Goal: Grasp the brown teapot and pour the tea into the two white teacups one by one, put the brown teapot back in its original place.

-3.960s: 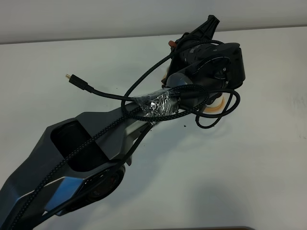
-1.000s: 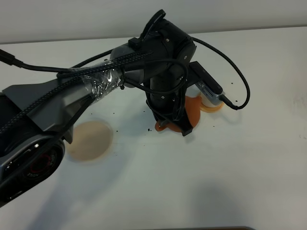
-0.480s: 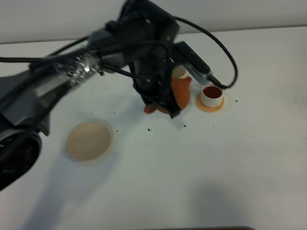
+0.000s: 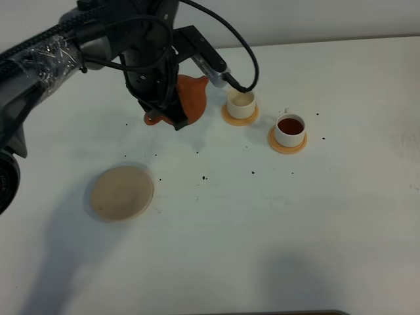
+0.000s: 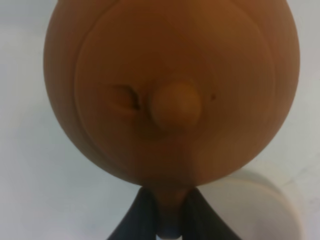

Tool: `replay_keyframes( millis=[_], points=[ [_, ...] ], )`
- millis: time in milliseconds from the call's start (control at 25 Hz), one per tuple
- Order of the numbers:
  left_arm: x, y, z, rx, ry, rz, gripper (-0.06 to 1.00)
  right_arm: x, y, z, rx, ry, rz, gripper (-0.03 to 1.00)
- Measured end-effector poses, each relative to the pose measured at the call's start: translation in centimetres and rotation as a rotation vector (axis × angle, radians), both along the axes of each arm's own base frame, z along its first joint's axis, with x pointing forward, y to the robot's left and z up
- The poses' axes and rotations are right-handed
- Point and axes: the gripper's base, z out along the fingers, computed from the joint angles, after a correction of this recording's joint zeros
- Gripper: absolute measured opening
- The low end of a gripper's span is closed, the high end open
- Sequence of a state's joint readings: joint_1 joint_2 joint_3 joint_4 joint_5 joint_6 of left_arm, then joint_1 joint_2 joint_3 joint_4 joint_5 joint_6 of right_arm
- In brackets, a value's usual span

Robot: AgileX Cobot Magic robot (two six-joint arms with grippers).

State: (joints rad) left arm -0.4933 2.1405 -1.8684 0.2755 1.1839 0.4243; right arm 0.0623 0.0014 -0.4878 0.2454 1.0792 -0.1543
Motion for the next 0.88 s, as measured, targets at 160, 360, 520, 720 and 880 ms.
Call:
replay_keyframes(
  millis=[160, 360, 520, 720, 880],
  points=[
    [0.8, 0.9, 0.1, 0.022, -0.035, -0.038, 0.11, 0.0, 0.0, 0.0, 0.0, 0.0, 0.0, 0.24],
    [2.3, 0.4, -1.1, 0.043, -0.074, -0.089, 0.11, 0.0, 0.0, 0.0, 0.0, 0.0, 0.0, 0.24],
    [4.0, -0.4, -2.2, 0.052, -0.083, -0.137, 0.11, 0.0, 0.0, 0.0, 0.0, 0.0, 0.0, 0.24],
    [5.5, -1.4, -2.7, 0.06, -0.1, -0.2, 0.11, 0.0, 0.0, 0.0, 0.0, 0.0, 0.0, 0.24],
    [6.3, -2.0, -3.4, 0.088, -0.113, -0.25, 0.11, 0.0, 0.0, 0.0, 0.0, 0.0, 0.0, 0.24]
  ],
)
